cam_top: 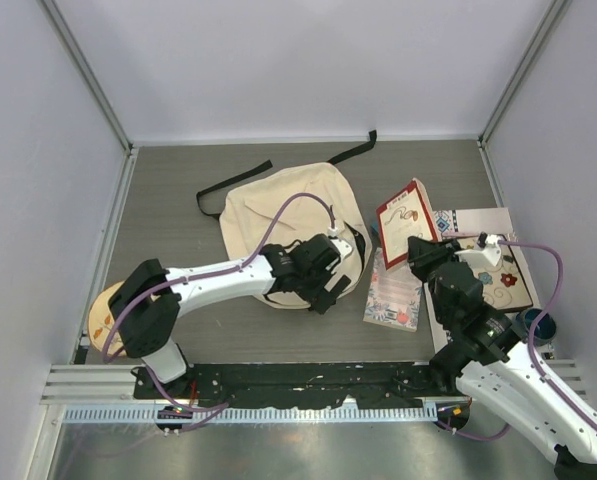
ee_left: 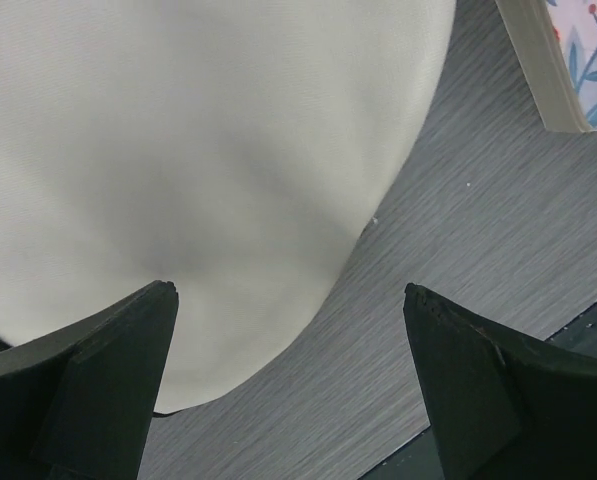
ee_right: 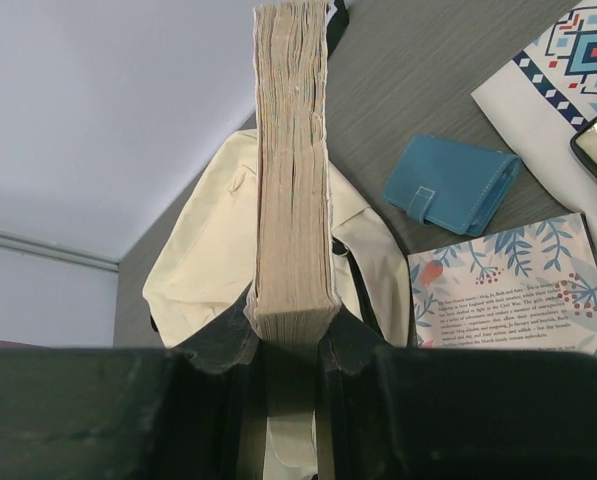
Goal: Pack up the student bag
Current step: Place the book in the student bag.
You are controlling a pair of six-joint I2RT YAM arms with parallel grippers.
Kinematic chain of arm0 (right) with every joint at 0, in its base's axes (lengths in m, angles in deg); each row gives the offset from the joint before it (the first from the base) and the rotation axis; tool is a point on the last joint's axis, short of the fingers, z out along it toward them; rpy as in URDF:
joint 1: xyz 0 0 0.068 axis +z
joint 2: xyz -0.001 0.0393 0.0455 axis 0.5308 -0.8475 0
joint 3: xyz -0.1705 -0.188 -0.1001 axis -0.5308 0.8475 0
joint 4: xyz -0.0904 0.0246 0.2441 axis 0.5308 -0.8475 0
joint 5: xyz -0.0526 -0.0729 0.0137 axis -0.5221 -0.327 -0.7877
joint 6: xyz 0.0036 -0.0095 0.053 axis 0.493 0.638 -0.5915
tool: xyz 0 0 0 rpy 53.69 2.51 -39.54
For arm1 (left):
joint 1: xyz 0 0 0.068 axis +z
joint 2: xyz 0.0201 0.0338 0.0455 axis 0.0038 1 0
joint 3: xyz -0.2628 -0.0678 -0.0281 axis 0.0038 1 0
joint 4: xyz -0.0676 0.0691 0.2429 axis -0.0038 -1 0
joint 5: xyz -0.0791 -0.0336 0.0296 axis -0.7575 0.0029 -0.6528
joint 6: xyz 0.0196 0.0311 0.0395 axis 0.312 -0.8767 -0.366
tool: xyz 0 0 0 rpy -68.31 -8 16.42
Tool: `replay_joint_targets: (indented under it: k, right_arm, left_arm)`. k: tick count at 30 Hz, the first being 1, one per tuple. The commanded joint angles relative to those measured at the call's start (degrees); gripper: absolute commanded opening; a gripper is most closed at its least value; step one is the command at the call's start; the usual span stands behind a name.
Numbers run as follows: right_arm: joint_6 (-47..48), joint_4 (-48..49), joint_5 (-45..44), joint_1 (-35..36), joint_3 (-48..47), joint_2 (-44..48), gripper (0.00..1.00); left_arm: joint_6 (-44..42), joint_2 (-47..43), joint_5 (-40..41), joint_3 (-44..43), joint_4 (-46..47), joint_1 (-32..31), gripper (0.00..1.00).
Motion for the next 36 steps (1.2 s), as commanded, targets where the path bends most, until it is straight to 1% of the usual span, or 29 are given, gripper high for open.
replay_joint_targets:
  k: [1, 3, 4, 7, 10, 15, 17, 18, 21, 22, 24, 25, 26, 27, 29, 30, 32, 33, 36]
  right_arm:
    - [-2.2, 2.2, -1.8, 0.0, -2.5, 0.0, 0.01]
    - [-2.5, 2.1, -1.4, 0.0, -2.5, -0.3, 0.01]
    - [-2.6, 2.2, -1.3, -0.1, -2.6, -0.6, 0.01]
    - [-2.5, 2.2, -0.9, -0.1, -2.8, -1.1, 0.01]
    - [-2.6, 2.2, -0.5, -0.1, -2.7, -1.1, 0.01]
    - [-2.6, 2.1, -0.5, -0.1, -2.6, -1.1, 0.01]
    - [-2.7, 2.1, -0.5, -0.1, -2.5, -1.2, 0.01]
    - [-2.6, 2.0, -0.5, -0.1, -2.5, -1.2, 0.01]
    - [-2.6, 2.1, -0.5, 0.0, -2.5, -1.4, 0.01]
    - [-2.5, 2.0, -0.5, 0.0, -2.5, -1.4, 0.01]
    - [-2.5, 1.9, -0.6, -0.1, -2.6, -1.4, 0.01]
    - [-2.5, 1.7, -0.6, -0.1, -2.6, -1.3, 0.01]
    - [-2.5, 1.6, -0.6, -0.1, -2.6, -1.3, 0.01]
    - [-2.5, 1.3, -0.8, 0.0, -2.6, -1.2, 0.01]
    - [-2.5, 0.9, -1.0, -0.1, -2.6, -0.9, 0.01]
    - [-2.5, 0.6, -1.1, 0.0, -2.5, -0.7, 0.01]
    - [-2.5, -0.1, -1.3, -0.1, -2.5, -0.4, 0.02]
    - [-2.5, -0.3, -1.2, -0.1, -2.4, -0.2, 0.02]
    - [-2.9, -1.1, -1.1, -0.1, -2.3, 0.4, 0.02]
  left_arm:
    - [-4.1, -2.8, 2.4, -0.3, -0.3, 0.8, 0.97]
    - [-4.4, -1.8, 2.4, -1.3, -0.7, 0.8, 0.93]
    - [-4.5, -0.7, 2.0, -1.7, -0.9, 0.8, 0.88]
    - [-4.7, 0.7, -0.1, -3.4, -1.1, 0.8, 0.79]
    - [-4.7, 2.0, -1.3, -4.5, -0.9, 0.8, 0.77]
    - [-4.6, 3.2, -2.2, -5.2, 0.3, 0.7, 0.77]
    - [-4.5, 3.6, -2.0, -5.4, 0.4, 0.7, 0.74]
    - [-4.4, 4.3, -1.7, -5.5, 0.2, 0.7, 0.70]
    - [-4.1, 5.4, -0.9, -5.7, 0.5, 0.7, 0.62]
    - [-4.1, 5.8, -0.7, -5.7, 0.6, 0.8, 0.54]
    - [-3.6, 6.0, 0.0, -5.4, 1.6, 0.8, 0.42]
    - [-3.6, 5.9, 0.0, -5.2, 1.8, 0.8, 0.33]
    - [-3.4, 5.8, 0.1, -5.2, 2.3, 0.8, 0.31]
    - [-3.3, 5.6, 0.0, -5.2, 2.6, 0.7, 0.25]
    - [-3.2, 5.2, 0.2, -5.2, 3.1, 0.8, 0.20]
    - [-3.3, 5.2, 0.3, -5.4, 3.1, 0.7, 0.12]
    - [-3.2, 5.0, 0.6, -5.6, 3.2, 0.8, 0.04]
    - [-3.2, 5.0, 0.7, -5.7, 3.1, 0.8, 0.00]
    - [-2.5, 4.7, 1.2, -5.9, 3.3, 0.8, 0.00]
